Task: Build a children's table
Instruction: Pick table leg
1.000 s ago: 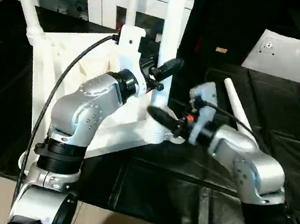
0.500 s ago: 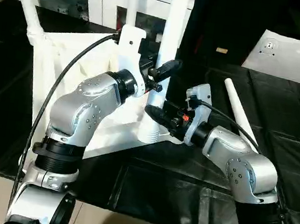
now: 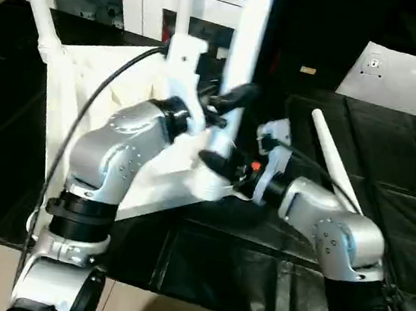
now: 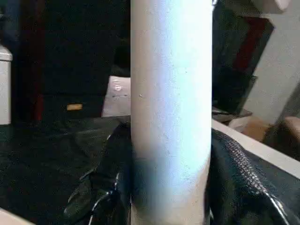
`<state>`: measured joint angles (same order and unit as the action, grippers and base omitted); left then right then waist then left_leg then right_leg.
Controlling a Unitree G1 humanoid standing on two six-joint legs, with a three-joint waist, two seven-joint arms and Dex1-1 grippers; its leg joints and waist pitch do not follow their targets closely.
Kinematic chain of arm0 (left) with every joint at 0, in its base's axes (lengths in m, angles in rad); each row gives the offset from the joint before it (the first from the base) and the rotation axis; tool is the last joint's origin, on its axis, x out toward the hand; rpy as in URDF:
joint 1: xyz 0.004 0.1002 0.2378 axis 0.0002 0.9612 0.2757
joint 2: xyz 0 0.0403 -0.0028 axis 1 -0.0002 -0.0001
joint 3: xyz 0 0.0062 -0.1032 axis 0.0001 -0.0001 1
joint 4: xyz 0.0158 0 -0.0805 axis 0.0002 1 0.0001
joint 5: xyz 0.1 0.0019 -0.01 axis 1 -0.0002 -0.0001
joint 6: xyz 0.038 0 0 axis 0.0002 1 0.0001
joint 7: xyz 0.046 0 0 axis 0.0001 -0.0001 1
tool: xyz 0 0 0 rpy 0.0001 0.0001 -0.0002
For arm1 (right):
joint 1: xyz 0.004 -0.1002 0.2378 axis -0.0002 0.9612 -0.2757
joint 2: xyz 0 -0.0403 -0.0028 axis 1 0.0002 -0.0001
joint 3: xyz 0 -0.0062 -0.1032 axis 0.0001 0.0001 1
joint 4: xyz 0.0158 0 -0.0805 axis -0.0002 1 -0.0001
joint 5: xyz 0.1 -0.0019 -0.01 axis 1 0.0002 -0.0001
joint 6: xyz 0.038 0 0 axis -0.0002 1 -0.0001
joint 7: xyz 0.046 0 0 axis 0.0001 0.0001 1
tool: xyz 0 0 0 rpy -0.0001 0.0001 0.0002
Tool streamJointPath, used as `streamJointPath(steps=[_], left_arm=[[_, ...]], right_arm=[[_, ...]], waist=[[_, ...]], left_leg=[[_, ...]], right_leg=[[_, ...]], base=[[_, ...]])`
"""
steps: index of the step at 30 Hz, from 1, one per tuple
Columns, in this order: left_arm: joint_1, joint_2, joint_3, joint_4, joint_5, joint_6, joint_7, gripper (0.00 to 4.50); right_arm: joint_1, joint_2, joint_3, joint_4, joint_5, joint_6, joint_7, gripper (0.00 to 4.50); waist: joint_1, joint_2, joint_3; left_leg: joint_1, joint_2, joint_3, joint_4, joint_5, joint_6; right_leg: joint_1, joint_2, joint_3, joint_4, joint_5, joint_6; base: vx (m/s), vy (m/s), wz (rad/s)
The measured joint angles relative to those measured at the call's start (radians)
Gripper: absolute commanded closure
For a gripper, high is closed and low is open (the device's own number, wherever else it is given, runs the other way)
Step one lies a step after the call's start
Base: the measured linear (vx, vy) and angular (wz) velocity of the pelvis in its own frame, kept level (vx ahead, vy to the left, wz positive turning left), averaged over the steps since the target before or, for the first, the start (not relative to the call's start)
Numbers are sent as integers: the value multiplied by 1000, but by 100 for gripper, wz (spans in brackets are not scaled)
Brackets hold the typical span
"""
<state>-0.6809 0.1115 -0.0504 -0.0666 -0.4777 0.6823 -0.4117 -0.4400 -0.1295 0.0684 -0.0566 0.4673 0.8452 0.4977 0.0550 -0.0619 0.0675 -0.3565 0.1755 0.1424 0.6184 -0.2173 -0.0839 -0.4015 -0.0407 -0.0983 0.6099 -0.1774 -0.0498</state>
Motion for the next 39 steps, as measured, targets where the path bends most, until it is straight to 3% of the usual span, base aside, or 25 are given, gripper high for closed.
streamJointPath(steps=[8,14,17,26,28,31,39], left_arm=[[0,9,-7,0,1,0,-19,264],[0,8,-3,1,0,0,-17,264],[0,-4,30,2,-30,18,-14,194],[-3,-12,145,38,-185,60,-74,194],[-4,1,149,40,-201,72,-108,194],[-9,17,141,39,-204,80,-142,264],[-11,23,154,41,-238,100,-146,264]], right_arm=[[0,0,5,-1,5,2,12,240],[0,-2,11,-2,7,-5,24,252],[0,-12,11,-10,14,-9,45,254],[4,-80,7,-46,58,-30,163,257],[5,-92,8,-49,64,-30,188,257],[5,-101,12,-49,71,-30,205,257],[5,-121,13,-49,79,-41,233,257]], waist=[[-1,0,0],[-1,0,0],[0,0,0],[4,0,0],[4,0,0],[4,0,0],[4,0,0]], left_leg=[[0,0,0,0,0,0],[0,0,0,0,0,0],[0,0,0,0,0,0],[0,0,0,0,0,0],[0,0,0,0,0,0],[0,0,0,0,1,1],[0,0,0,0,1,1]], right_leg=[[0,0,0,0,0,0],[0,0,0,0,0,0],[0,0,0,0,0,0],[0,0,0,0,0,0],[0,0,0,0,0,0],[0,0,0,0,0,0],[0,0,0,0,0,0]], base=[[0,0,0],[0,0,0],[0,0,0],[0,0,0],[0,0,0],[0,0,0],[0,0,0]])
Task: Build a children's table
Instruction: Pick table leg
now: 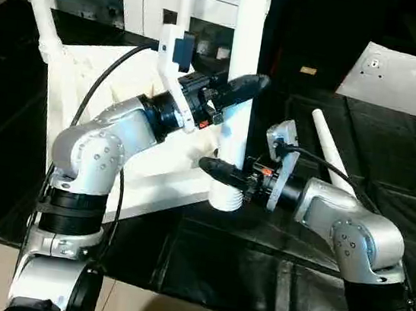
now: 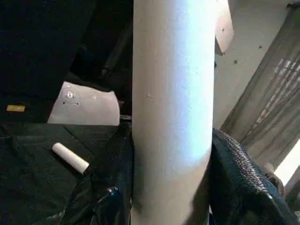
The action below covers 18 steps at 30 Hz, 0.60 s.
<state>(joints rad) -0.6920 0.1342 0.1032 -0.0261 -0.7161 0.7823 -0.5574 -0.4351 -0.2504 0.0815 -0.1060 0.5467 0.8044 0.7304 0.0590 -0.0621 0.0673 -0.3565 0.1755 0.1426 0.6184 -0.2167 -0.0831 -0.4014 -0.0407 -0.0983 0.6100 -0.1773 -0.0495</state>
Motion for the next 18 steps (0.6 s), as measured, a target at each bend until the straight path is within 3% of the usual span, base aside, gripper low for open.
streamJointPath(steps=[15,16,18], left_arm=[[-30,22,-38,1,26,-7,-6,264],[-32,25,-41,1,32,-8,-5,264],[-40,31,-51,1,46,-10,-5,264]], right_arm=[[-2,-20,1,0,-4,-21,-1,257],[-2,-18,0,1,-4,-21,-2,201],[-4,-12,-4,6,1,-21,-5,187]], waist=[[0,0,0],[0,0,0],[0,0,0]], left_leg=[[0,0,0,0,0,0],[0,0,0,0,0,0],[0,0,0,0,0,0]], right_leg=[[0,0,0,0,0,0],[0,0,0,0,0,0],[0,0,0,0,0,0]], base=[[0,0,0],[0,0,0],[0,0,0]])
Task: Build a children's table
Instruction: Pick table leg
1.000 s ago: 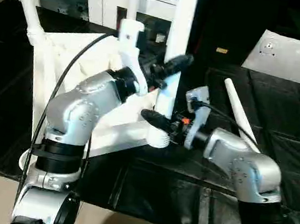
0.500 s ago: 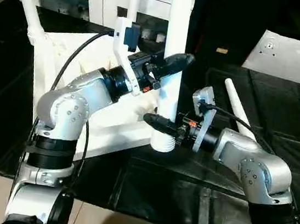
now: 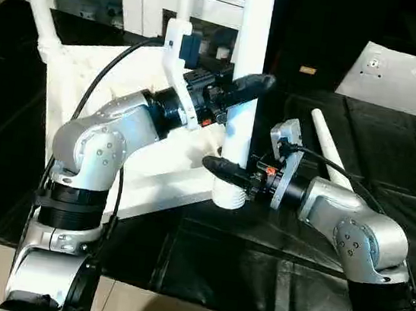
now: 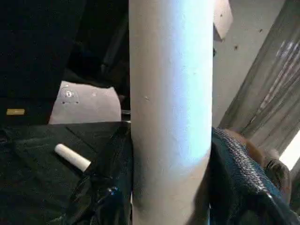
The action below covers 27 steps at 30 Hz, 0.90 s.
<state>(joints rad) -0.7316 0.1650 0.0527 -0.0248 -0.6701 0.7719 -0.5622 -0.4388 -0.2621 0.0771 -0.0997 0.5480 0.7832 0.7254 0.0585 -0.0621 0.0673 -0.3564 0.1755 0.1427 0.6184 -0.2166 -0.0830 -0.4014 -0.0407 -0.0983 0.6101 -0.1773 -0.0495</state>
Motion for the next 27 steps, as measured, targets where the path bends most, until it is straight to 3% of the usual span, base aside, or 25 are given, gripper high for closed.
streamJointPath(steps=[3,6,21,27], left_arm=[[-6,35,-18,10,43,-7,4,264],[-8,51,-37,13,69,-16,1,264],[-22,58,-101,-5,89,-32,-45,264],[-22,60,-117,-5,98,-34,-57,264]], right_arm=[[-34,10,-38,3,14,-1,-7,163],[-58,-12,-40,3,9,-10,-7,142],[-58,-33,31,33,-31,16,-2,134],[-58,-28,31,34,-31,19,-2,194]], waist=[[-3,0,0],[-1,0,0],[1,0,0],[1,0,0]], left_leg=[[0,0,0,0,0,0],[0,0,0,0,0,0],[0,0,0,0,0,-1],[0,0,0,0,0,-1]], right_leg=[[0,0,0,0,0,0],[0,0,0,0,0,0],[0,0,0,1,0,0],[0,0,0,1,0,0]], base=[[0,0,0],[0,0,0],[0,0,0],[0,0,0]])
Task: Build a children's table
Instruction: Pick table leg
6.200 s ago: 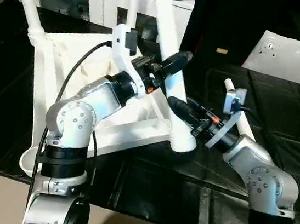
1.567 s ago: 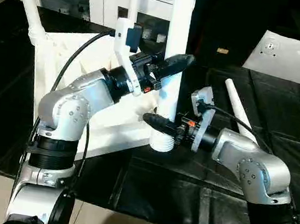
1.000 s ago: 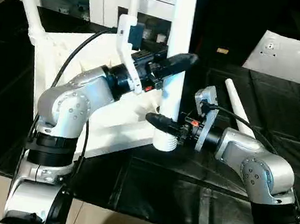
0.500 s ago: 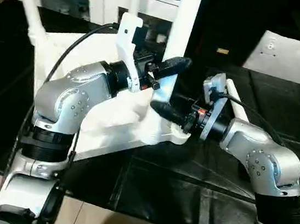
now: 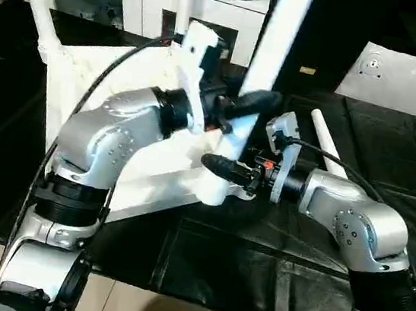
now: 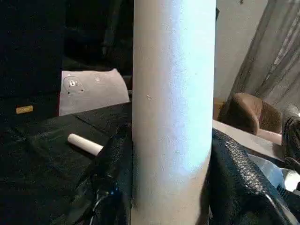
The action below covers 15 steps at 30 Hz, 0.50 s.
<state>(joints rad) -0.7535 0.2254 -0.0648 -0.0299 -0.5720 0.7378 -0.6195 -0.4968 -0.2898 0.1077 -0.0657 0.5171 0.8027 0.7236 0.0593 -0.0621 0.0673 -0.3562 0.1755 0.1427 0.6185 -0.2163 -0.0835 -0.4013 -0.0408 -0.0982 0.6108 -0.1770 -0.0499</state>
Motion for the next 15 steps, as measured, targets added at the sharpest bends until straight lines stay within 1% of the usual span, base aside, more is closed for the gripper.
streamJointPath(steps=[2,4,5,6,7,9,15], left_arm=[[0,0,0,0,0,0,-2,264],[0,0,0,0,0,-1,-7,264],[0,0,0,0,0,-1,-9,264],[0,0,0,0,0,-1,-10,264],[0,0,0,0,0,-1,-10,264],[0,-1,0,0,0,-1,-11,264],[0,-8,0,0,-1,1,-13,264]], right_arm=[[0,0,0,0,1,1,4,201],[0,0,0,0,2,1,8,224],[0,0,1,0,3,2,10,224],[0,0,0,0,3,2,10,238],[0,0,0,0,3,2,10,238],[0,0,0,0,3,3,10,255],[0,2,0,7,8,3,14,261]], waist=[[0,0,0],[0,0,0],[0,0,0],[0,0,0],[0,0,0],[0,0,0],[0,0,0]], left_leg=[[0,0,0,0,0,0],[0,0,0,0,0,0],[0,0,0,0,0,0],[0,0,0,0,0,0],[0,0,0,0,0,0],[0,0,0,0,0,0],[0,0,0,0,0,0]], right_leg=[[0,0,0,0,0,0],[0,0,0,0,0,0],[0,0,0,0,0,0],[0,0,0,0,0,0],[0,0,0,0,0,0],[0,0,0,0,0,0],[0,0,0,0,0,0]], base=[[0,0,0],[0,0,0],[0,0,0],[0,0,0],[0,0,0],[0,0,0],[0,0,0]])
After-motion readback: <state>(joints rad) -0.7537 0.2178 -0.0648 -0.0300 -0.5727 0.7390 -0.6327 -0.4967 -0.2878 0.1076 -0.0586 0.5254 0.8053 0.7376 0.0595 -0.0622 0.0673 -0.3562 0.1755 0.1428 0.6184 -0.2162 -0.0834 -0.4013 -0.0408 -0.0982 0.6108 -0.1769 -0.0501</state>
